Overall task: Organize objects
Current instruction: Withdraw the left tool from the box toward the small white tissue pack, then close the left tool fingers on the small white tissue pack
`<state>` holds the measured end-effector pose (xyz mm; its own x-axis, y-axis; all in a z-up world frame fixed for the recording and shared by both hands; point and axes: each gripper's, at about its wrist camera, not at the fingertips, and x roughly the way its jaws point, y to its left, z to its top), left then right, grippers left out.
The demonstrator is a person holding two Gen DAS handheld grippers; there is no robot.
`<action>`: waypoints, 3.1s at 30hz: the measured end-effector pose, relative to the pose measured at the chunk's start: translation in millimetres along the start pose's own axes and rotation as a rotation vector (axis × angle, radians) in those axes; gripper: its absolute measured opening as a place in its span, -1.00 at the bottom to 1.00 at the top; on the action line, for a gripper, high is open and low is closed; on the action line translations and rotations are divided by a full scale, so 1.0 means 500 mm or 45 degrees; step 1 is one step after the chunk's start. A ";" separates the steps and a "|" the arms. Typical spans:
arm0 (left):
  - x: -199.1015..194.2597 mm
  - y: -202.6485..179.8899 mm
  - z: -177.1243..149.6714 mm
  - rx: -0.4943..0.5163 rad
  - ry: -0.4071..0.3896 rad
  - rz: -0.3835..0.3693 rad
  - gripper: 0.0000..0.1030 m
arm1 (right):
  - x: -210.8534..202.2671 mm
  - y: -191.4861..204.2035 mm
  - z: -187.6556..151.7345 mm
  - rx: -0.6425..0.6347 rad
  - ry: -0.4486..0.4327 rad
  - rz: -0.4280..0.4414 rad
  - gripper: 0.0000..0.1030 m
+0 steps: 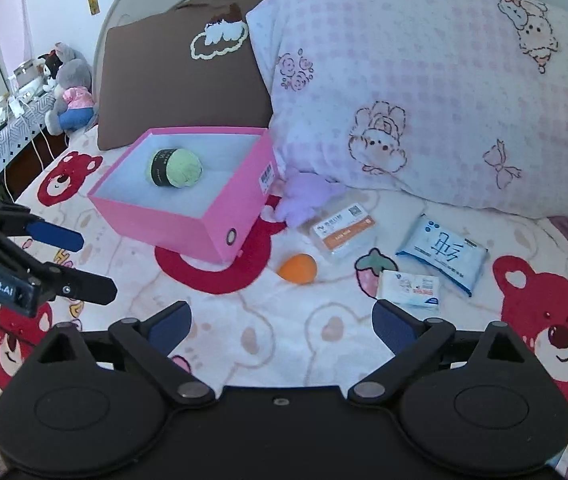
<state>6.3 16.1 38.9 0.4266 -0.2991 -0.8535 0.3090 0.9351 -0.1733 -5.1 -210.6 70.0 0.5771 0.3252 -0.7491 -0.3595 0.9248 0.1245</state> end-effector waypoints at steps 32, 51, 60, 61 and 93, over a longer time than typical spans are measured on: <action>0.272 -0.143 0.089 0.025 -0.081 -0.044 0.98 | 0.140 -0.243 -0.108 0.068 -0.311 0.036 0.92; 0.452 -0.185 0.106 -0.152 -0.029 -0.233 0.85 | 0.322 -0.252 -0.128 -0.028 -0.133 -0.175 0.91; 0.489 -0.185 0.121 -0.059 -0.131 -0.233 0.48 | 0.371 -0.271 -0.121 -0.035 -0.146 -0.217 0.88; 0.492 -0.187 0.123 -0.048 -0.148 -0.221 0.46 | 0.378 -0.272 -0.123 -0.032 -0.118 -0.227 0.85; 0.567 -0.190 0.116 -0.262 -0.052 -0.306 -0.44 | 0.394 -0.279 -0.151 0.057 -0.160 -0.061 0.82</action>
<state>147.3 -168.4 -158.2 0.3972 -0.5199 -0.7563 0.2288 0.8541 -0.4670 103.3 -290.3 -144.1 0.6810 0.2996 -0.6682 -0.2976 0.9469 0.1213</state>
